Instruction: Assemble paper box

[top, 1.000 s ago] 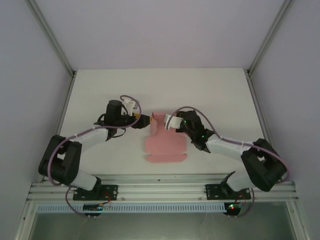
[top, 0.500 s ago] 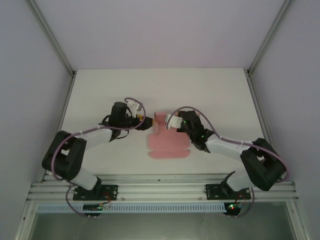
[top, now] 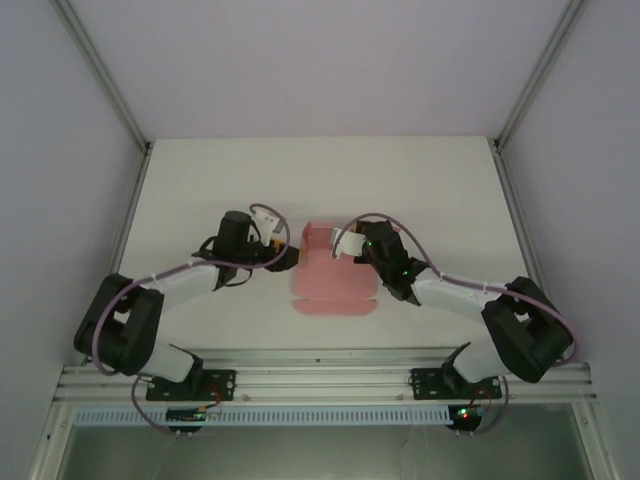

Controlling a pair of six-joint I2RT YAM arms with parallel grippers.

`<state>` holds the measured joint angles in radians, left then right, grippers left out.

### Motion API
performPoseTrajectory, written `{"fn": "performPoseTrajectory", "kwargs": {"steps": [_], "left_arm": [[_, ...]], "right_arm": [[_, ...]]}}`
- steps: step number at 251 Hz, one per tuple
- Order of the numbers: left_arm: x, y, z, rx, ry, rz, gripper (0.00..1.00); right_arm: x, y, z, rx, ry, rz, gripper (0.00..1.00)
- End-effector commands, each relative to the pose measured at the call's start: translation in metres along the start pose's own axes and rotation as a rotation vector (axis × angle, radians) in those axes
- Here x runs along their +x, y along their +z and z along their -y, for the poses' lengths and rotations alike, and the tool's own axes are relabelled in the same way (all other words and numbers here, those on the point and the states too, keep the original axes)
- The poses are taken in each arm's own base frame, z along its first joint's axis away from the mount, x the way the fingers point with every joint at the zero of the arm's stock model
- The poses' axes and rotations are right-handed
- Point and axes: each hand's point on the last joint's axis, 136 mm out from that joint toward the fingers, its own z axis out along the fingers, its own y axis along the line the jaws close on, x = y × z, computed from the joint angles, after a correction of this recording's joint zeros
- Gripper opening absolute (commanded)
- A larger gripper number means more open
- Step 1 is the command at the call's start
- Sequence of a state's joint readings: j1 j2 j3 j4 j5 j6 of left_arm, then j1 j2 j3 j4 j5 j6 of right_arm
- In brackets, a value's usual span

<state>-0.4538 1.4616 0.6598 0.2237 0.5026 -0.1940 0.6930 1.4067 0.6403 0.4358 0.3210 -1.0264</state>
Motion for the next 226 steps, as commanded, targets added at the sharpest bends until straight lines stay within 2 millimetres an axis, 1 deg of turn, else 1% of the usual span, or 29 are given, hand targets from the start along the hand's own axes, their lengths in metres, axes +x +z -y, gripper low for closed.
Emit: {"fn": "performPoseTrajectory", "kwargs": {"steps": [1, 18, 36, 52, 69, 72, 83, 99, 133, 156, 179, 202, 226], "left_arm": [[-0.013, 0.010, 0.027, 0.115, 0.077, -0.012, 0.64], [-0.010, 0.014, 0.035, 0.146, 0.101, -0.015, 0.67], [-0.011, 0.017, 0.036, 0.149, 0.106, -0.014, 0.68], [-0.010, 0.020, 0.032, 0.131, 0.104, -0.013, 0.68], [-0.015, 0.024, 0.025, 0.091, 0.101, 0.003, 0.68], [-0.016, 0.024, 0.024, 0.086, 0.100, 0.006, 0.68], [-0.019, 0.026, 0.019, 0.059, 0.101, 0.016, 0.67], [-0.024, 0.026, 0.015, 0.032, 0.107, 0.035, 0.61], [-0.028, 0.027, 0.014, 0.024, 0.132, 0.061, 0.57], [-0.023, 0.028, 0.014, 0.012, 0.143, 0.054, 0.56], [-0.020, 0.029, 0.014, 0.005, 0.149, 0.061, 0.47], [-0.018, 0.030, 0.016, 0.006, 0.148, 0.057, 0.47], [-0.014, 0.030, 0.024, 0.044, 0.162, 0.052, 0.47]], "right_arm": [[-0.007, 0.001, 0.016, 0.045, 0.002, -0.007, 0.00], [-0.004, 0.001, 0.016, 0.053, -0.001, -0.027, 0.00], [-0.003, 0.002, 0.015, 0.057, -0.009, -0.041, 0.00], [-0.003, 0.001, 0.013, 0.056, -0.032, -0.045, 0.00], [-0.007, 0.000, 0.010, 0.055, -0.048, -0.040, 0.00], [-0.009, 0.000, 0.012, 0.058, -0.048, -0.038, 0.00], [-0.010, -0.001, 0.007, 0.048, -0.059, -0.036, 0.00], [-0.013, -0.002, 0.002, 0.036, -0.070, -0.031, 0.00], [-0.013, -0.003, -0.011, 0.015, -0.093, -0.043, 0.00], [-0.011, 0.000, -0.019, 0.014, -0.121, -0.073, 0.00], [-0.007, 0.004, -0.024, 0.030, -0.136, -0.119, 0.00], [-0.007, 0.010, -0.025, 0.049, -0.144, -0.148, 0.00], [-0.007, 0.016, -0.027, 0.053, -0.145, -0.173, 0.00]]}}
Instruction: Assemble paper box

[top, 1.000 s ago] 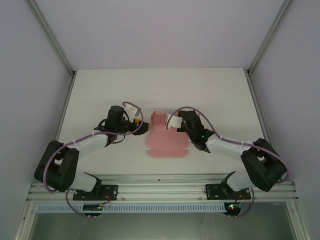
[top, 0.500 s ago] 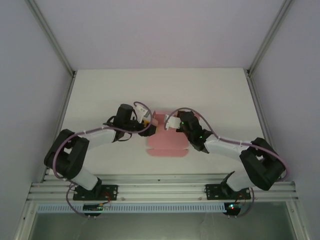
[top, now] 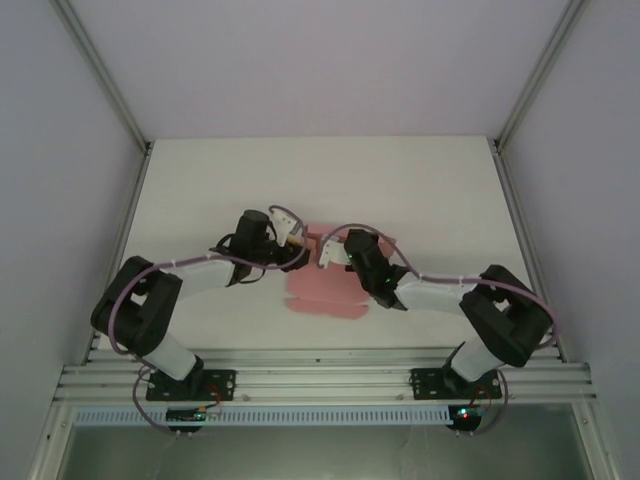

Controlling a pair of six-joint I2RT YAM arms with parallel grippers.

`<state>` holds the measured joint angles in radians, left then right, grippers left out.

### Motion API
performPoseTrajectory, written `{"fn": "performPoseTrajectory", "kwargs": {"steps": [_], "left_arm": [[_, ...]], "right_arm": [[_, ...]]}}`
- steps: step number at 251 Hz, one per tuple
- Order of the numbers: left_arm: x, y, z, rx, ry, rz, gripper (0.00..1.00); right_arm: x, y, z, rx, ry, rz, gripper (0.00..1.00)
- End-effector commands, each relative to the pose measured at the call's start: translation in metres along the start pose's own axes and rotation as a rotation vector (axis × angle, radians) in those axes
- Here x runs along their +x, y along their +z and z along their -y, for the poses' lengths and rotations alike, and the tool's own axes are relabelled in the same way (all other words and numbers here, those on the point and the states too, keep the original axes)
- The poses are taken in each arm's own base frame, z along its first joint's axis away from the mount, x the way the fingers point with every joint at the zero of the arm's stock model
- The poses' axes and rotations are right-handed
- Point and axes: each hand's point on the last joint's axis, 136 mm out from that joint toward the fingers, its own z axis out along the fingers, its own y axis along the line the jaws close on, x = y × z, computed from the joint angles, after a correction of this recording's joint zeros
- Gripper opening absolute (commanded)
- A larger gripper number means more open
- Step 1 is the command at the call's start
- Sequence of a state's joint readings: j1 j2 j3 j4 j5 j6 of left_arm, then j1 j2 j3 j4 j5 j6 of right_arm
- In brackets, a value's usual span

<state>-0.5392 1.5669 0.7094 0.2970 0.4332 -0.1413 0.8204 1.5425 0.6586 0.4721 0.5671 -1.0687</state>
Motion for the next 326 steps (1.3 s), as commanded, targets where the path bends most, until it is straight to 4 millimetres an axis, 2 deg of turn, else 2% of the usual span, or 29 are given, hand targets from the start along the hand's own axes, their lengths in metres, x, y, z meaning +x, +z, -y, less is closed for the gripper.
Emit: {"fn": "performPoseTrajectory", "kwargs": {"steps": [1, 26, 84, 176, 195, 212, 244, 284, 326], "left_arm": [[-0.014, 0.000, 0.012, 0.043, 0.055, 0.063, 0.47], [-0.014, 0.000, 0.006, 0.013, 0.052, 0.071, 0.46], [-0.009, 0.008, -0.008, -0.046, 0.030, 0.061, 0.34], [-0.008, 0.015, -0.018, -0.149, 0.054, 0.081, 0.34], [-0.009, 0.018, -0.019, -0.187, 0.076, 0.085, 0.24], [-0.008, 0.019, -0.025, -0.258, 0.093, 0.080, 0.12], [-0.003, 0.016, -0.042, -0.416, 0.128, 0.072, 0.00], [0.011, 0.009, -0.063, -0.562, 0.125, 0.043, 0.00], [0.026, 0.002, -0.078, -0.769, 0.210, -0.032, 0.00]], "right_arm": [[-0.006, 0.006, 0.006, 0.030, -0.015, -0.035, 0.00], [-0.009, 0.008, 0.005, 0.055, -0.027, -0.015, 0.00], [-0.013, 0.009, 0.000, 0.047, -0.039, -0.005, 0.00], [-0.021, -0.007, -0.018, -0.074, 0.019, 0.063, 0.00], [-0.020, -0.008, -0.020, -0.085, 0.019, 0.063, 0.00], [-0.019, -0.008, -0.020, -0.086, 0.025, 0.057, 0.00], [-0.015, -0.010, -0.023, -0.103, 0.042, 0.041, 0.00], [-0.004, -0.010, -0.026, -0.118, 0.067, -0.004, 0.00], [0.004, -0.011, -0.026, -0.136, 0.087, -0.040, 0.00]]}}
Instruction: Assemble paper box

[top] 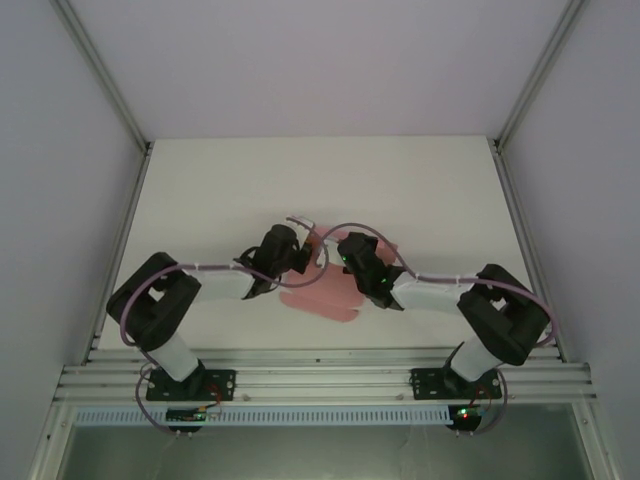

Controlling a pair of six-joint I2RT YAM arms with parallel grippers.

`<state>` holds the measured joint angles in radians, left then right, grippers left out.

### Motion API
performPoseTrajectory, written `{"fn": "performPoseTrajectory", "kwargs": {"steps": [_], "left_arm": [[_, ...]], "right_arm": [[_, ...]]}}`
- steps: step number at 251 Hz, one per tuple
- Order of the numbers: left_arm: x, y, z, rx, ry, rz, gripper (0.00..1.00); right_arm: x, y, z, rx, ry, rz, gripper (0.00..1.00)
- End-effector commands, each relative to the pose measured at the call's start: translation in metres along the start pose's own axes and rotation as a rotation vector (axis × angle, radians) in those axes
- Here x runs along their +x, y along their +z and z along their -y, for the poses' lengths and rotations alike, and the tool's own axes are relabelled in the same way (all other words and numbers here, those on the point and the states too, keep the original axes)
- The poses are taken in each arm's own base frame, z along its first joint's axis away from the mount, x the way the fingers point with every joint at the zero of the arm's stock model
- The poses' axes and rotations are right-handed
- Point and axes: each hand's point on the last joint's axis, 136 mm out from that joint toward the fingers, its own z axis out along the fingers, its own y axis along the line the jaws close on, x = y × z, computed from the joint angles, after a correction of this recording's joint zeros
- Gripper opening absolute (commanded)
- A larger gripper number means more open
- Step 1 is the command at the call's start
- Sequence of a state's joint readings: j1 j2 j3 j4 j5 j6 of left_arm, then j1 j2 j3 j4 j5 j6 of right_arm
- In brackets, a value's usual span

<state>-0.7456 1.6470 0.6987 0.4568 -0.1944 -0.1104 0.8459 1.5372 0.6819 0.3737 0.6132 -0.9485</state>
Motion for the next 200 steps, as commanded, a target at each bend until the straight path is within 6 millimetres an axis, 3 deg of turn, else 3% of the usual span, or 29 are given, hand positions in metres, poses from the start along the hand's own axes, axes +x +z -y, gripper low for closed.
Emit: {"fn": "performPoseTrajectory", "kwargs": {"steps": [1, 66, 114, 134, 152, 200], "left_arm": [[0.042, 0.003, -0.051, -0.313, 0.104, -0.146, 0.00], [0.046, -0.003, -0.071, -0.557, 0.158, -0.131, 0.00], [0.054, 0.013, -0.034, -0.291, 0.096, -0.145, 0.00], [0.049, 0.016, -0.019, -0.186, 0.071, -0.128, 0.11], [0.047, 0.017, -0.006, -0.105, 0.066, -0.113, 0.12], [0.050, 0.020, -0.004, -0.072, 0.061, -0.133, 0.19]], "right_arm": [[0.003, -0.006, -0.019, -0.108, 0.015, 0.003, 0.00], [0.014, -0.007, -0.021, -0.143, 0.066, -0.039, 0.00], [0.017, -0.005, -0.018, -0.166, 0.151, -0.031, 0.00], [0.016, -0.007, -0.019, -0.191, 0.188, -0.010, 0.00], [0.013, -0.011, -0.019, -0.206, 0.215, 0.021, 0.00], [0.009, -0.021, -0.018, -0.240, 0.247, 0.077, 0.02]]}}
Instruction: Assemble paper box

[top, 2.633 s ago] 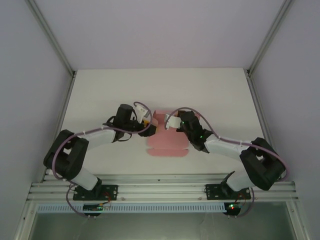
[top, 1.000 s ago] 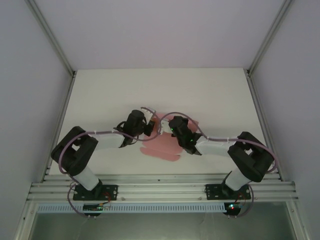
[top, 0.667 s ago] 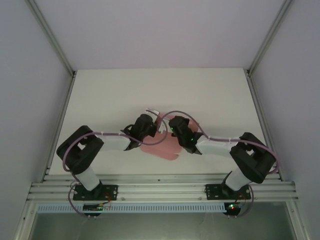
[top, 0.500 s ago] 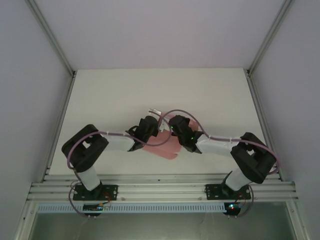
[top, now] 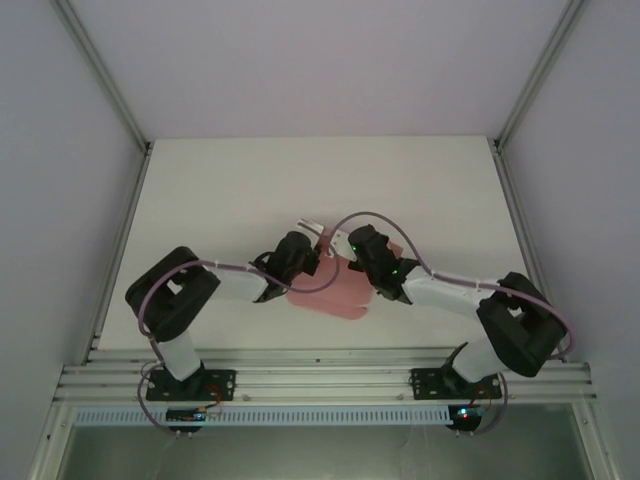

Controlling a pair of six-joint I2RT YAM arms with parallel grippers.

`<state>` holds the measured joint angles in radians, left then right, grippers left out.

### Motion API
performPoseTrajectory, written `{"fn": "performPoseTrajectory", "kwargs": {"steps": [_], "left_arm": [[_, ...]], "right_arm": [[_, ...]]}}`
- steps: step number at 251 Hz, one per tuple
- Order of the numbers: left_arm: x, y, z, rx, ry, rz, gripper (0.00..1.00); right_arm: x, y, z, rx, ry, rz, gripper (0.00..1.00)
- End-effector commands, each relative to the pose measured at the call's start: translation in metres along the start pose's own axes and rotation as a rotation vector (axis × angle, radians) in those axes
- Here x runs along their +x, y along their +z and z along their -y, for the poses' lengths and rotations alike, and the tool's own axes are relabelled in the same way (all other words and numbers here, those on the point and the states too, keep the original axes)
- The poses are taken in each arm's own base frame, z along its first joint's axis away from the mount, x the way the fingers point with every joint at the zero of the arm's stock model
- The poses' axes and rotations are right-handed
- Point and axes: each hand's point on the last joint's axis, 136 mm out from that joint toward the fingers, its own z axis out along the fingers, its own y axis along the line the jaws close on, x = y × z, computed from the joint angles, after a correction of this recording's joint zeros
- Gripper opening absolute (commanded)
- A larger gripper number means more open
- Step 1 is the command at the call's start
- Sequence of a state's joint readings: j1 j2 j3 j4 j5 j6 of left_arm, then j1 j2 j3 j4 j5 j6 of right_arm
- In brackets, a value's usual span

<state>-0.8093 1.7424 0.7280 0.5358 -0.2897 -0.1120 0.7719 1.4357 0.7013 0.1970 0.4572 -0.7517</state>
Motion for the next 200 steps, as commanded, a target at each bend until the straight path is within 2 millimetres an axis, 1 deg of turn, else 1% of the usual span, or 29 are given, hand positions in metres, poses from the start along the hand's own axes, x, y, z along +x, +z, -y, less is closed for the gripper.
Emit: {"fn": "performPoseTrajectory", "kwargs": {"steps": [1, 20, 28, 39, 51, 64, 69, 74, 80, 95, 109, 117, 124, 131, 132, 133, 134, 138, 143, 158, 173, 200], "left_arm": [[0.048, 0.005, -0.018, -0.030, 0.036, -0.159, 0.19], [0.048, 0.006, -0.019, -0.023, 0.020, -0.157, 0.19], [0.047, 0.006, -0.020, -0.024, 0.015, -0.153, 0.18], [0.046, 0.007, -0.021, -0.028, 0.013, -0.153, 0.13], [0.044, 0.007, -0.022, -0.033, 0.011, -0.148, 0.08], [0.043, 0.006, -0.023, -0.035, 0.009, -0.144, 0.00], [0.042, 0.006, -0.022, -0.032, 0.006, -0.141, 0.00], [0.042, 0.006, -0.022, -0.030, 0.005, -0.139, 0.00], [0.041, 0.005, -0.021, -0.026, 0.004, -0.135, 0.00], [0.040, 0.004, -0.021, -0.019, -0.002, -0.121, 0.00], [0.036, 0.003, -0.018, -0.001, -0.004, -0.105, 0.00], [0.037, 0.002, -0.016, 0.011, -0.003, -0.099, 0.00], [0.037, 0.002, -0.015, 0.019, 0.000, -0.095, 0.00], [0.037, 0.002, -0.014, 0.023, 0.000, -0.091, 0.00], [0.037, 0.002, -0.014, 0.024, 0.000, -0.090, 0.00], [0.037, 0.002, -0.014, 0.024, 0.000, -0.090, 0.00], [0.037, 0.002, -0.014, 0.025, 0.000, -0.090, 0.00], [0.037, 0.001, -0.014, 0.025, 0.000, -0.089, 0.00], [0.037, 0.001, -0.013, 0.031, 0.003, -0.088, 0.00], [0.038, 0.001, -0.009, 0.055, 0.009, -0.083, 0.00], [0.038, 0.001, -0.005, 0.079, 0.011, -0.078, 0.00], [0.037, 0.002, 0.000, 0.105, 0.009, -0.071, 0.00]], "right_arm": [[0.002, -0.011, -0.025, -0.131, 0.042, 0.041, 0.02], [0.003, -0.012, -0.028, -0.152, 0.043, 0.042, 0.04], [0.002, -0.012, -0.029, -0.152, 0.043, 0.043, 0.05], [0.001, -0.013, -0.029, -0.154, 0.047, 0.043, 0.07], [0.001, -0.013, -0.028, -0.153, 0.059, 0.044, 0.11], [-0.002, -0.016, -0.024, -0.144, 0.080, 0.057, 0.12], [-0.003, -0.017, -0.022, -0.139, 0.089, 0.063, 0.14], [-0.004, -0.019, -0.019, -0.133, 0.101, 0.072, 0.19], [-0.005, -0.021, -0.016, -0.128, 0.117, 0.084, 0.27], [-0.011, -0.029, -0.009, -0.128, 0.162, 0.125, 0.42], [-0.017, -0.038, -0.001, -0.134, 0.215, 0.169, 0.60], [-0.021, -0.044, 0.008, -0.127, 0.261, 0.199, 0.65], [-0.024, -0.049, 0.016, -0.122, 0.306, 0.228, 0.73], [-0.026, -0.054, 0.023, -0.121, 0.350, 0.253, 0.85], [-0.027, -0.055, 0.024, -0.120, 0.358, 0.258, 0.85], [-0.027, -0.056, 0.025, -0.120, 0.365, 0.262, 0.89], [-0.027, -0.056, 0.027, -0.117, 0.374, 0.266, 0.89], [-0.029, -0.059, 0.033, -0.109, 0.406, 0.283, 0.95], [-0.031, -0.063, 0.043, -0.095, 0.452, 0.310, 0.99], [-0.032, -0.071, 0.061, -0.105, 0.586, 0.352, 1.00], [-0.032, -0.073, 0.077, -0.126, 0.726, 0.365, 1.00], [-0.025, -0.063, 0.090, -0.171, 0.902, 0.299, 1.00]]}}
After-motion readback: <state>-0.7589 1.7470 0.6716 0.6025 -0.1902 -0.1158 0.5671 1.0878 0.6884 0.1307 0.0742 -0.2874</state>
